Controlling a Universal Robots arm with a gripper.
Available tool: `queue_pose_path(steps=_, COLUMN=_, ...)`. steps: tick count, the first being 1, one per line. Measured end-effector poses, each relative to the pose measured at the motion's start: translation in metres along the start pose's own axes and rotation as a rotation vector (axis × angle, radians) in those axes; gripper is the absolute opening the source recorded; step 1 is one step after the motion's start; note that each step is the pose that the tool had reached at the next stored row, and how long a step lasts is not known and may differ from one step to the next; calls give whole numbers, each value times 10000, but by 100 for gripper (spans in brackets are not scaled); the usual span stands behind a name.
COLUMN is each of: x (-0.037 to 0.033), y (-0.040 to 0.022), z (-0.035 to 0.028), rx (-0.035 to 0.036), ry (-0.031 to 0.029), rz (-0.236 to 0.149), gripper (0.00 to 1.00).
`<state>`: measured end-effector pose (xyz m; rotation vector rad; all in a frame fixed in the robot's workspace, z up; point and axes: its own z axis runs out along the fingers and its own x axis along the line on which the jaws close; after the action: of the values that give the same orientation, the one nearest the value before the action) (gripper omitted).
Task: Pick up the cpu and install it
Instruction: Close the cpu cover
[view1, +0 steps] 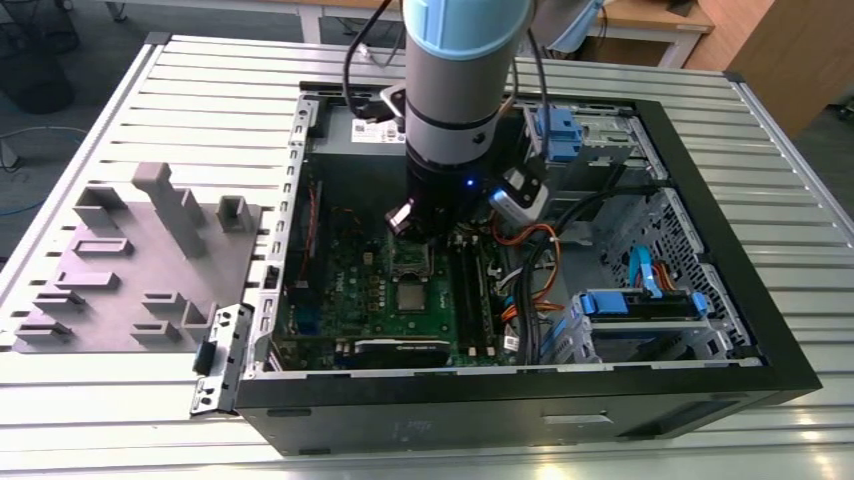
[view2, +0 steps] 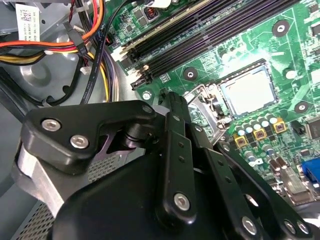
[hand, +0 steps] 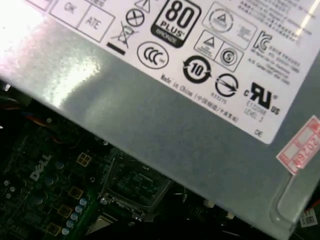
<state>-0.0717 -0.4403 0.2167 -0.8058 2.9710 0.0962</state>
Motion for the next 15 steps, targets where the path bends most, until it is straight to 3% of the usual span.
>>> queue_pose_path(steps=15, x=46, y=-88, z=-94, rx=1, ry=2, rz=-1, gripper=11)
